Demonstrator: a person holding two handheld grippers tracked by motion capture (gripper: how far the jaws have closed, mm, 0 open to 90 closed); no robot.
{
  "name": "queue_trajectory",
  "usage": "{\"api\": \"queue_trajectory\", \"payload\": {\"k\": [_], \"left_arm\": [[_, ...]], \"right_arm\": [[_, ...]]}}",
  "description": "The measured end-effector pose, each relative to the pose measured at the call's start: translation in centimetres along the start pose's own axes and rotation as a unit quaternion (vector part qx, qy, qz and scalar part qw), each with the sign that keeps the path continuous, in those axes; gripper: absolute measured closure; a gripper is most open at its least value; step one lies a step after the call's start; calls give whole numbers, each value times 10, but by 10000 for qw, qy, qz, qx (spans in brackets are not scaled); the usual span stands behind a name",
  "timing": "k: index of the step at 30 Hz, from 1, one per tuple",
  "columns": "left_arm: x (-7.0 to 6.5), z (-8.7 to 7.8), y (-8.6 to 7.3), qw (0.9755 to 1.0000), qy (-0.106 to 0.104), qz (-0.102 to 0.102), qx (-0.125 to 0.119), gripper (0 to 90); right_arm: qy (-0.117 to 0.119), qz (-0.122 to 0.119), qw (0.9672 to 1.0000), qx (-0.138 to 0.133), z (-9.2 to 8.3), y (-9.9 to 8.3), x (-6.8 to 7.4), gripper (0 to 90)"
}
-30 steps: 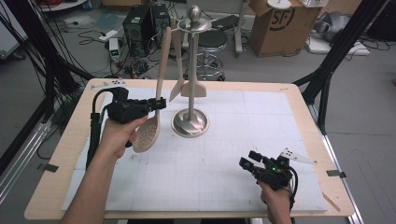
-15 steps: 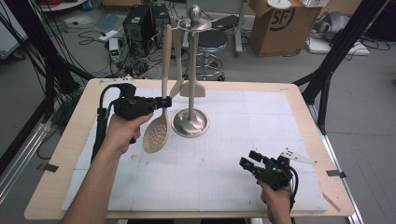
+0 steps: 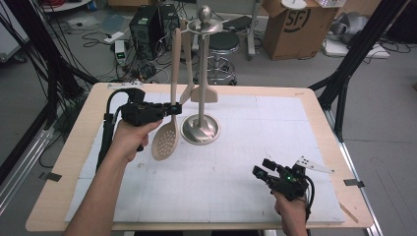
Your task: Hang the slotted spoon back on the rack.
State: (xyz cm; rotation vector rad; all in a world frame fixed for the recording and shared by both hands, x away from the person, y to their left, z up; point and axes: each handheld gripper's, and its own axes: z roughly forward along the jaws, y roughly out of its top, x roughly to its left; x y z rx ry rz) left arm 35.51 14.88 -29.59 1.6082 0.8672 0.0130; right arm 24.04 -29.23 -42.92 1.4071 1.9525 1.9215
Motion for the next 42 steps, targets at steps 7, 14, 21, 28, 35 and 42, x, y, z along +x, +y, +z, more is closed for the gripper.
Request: {"api": "queue_trajectory", "payload": {"k": [7,14,21,28,35,42], "left_arm": [[2,5,-1,9999,150,-54,19,573],[8,4,-5,9991,363,-177,-83,544],[14,1,-10,9991,310,-260,-152,552],[10,-5,-12,9994,210,-136,-231,520],[8,-15,-30,9985,-130,5,-524,448],[11,-30,-53,9965,-267,164,-774,359]], "right_arm": [[-9,-29,10000,-2,0,0,0,245],[-4,-7,10000,-13,-1,1,0,245],[16,-17,10000,5,0,0,1,246],[-17,-15,10000,-26,-2,1,1,246],[1,-15,10000,-1,-1,0,1,246],[-1,-69,10000,-66,0,1,1,241]]}}
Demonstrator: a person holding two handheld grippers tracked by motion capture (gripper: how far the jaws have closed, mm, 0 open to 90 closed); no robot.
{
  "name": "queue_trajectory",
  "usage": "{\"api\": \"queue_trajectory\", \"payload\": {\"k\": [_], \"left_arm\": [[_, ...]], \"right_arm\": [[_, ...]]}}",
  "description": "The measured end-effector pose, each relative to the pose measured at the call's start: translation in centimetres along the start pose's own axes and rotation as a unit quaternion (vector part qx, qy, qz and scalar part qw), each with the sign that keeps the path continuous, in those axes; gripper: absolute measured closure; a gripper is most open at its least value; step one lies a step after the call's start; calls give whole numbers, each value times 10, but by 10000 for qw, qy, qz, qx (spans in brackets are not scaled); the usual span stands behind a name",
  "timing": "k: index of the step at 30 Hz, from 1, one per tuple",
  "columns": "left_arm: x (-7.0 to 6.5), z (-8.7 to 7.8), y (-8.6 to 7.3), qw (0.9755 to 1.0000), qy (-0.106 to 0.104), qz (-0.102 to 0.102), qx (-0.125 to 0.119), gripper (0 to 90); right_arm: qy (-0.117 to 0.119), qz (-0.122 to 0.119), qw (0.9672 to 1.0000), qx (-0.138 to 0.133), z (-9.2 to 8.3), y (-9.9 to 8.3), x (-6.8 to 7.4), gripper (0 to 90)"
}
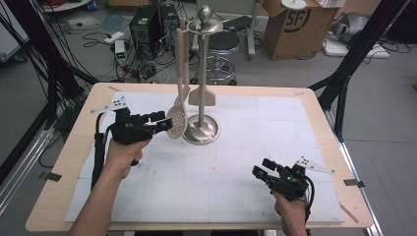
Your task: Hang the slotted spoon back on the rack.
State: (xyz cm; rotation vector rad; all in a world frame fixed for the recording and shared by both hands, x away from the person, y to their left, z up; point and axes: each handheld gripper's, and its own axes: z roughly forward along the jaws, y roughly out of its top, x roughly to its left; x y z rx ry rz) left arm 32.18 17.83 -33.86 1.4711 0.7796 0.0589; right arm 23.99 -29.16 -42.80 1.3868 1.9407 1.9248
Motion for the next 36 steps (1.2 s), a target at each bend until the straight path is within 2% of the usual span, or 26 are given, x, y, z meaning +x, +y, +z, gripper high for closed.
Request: {"api": "queue_trajectory", "payload": {"k": [6,13,25,36], "left_arm": [[-1,-12,-24,9999,115,-4,-47,325],[0,-19,-50,9997,253,-25,12,306],[-4,-29,-74,9993,381,-1,68,305],[-6,-36,-85,9984,551,39,86,295]], "right_arm": [[-36,-1,10000,-14,1,0,1,234],[-63,-10,10000,-51,1,1,3,233],[-69,-28,10000,-38,3,1,4,232],[-43,-43,10000,-32,4,0,5,223]]}}
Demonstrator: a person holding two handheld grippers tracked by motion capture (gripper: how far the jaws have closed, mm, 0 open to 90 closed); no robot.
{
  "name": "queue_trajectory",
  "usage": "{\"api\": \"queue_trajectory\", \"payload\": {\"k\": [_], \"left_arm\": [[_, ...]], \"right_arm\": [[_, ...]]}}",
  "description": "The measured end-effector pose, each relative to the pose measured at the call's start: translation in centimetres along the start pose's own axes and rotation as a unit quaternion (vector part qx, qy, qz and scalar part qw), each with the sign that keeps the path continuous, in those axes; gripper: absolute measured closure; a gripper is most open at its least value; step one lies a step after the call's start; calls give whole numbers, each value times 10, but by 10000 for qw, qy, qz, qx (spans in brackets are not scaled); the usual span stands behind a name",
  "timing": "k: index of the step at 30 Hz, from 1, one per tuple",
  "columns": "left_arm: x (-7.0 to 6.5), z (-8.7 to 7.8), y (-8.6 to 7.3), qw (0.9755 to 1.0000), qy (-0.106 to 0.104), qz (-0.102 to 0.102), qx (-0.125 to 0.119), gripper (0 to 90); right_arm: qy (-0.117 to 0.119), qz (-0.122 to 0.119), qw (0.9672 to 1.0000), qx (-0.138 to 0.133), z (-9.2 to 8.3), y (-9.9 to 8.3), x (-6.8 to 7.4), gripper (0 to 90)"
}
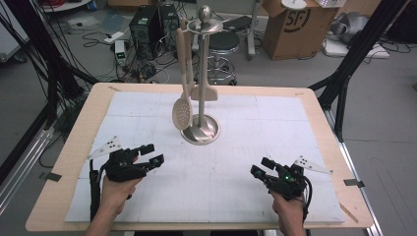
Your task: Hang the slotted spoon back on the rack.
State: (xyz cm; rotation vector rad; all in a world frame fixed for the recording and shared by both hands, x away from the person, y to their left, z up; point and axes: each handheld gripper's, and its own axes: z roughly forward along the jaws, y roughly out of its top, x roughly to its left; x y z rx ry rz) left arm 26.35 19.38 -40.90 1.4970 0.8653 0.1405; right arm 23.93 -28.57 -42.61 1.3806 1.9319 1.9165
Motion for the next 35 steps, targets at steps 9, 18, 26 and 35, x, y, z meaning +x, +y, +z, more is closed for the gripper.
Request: {"api": "queue_trajectory", "payload": {"k": [9,18,26,35], "left_arm": [[1,-7,-13,9999,166,-43,16,279],[3,-5,-19,9997,178,-95,120,279],[2,1,-23,9996,104,-96,247,277],[4,0,-24,9995,135,-122,260,275]], "right_arm": [[-14,-95,9999,58,1,-1,0,207],[-8,-114,9999,92,2,-2,0,204],[-24,-90,9999,111,2,-2,-1,204],[-23,-115,9998,128,3,-3,0,204]]}}
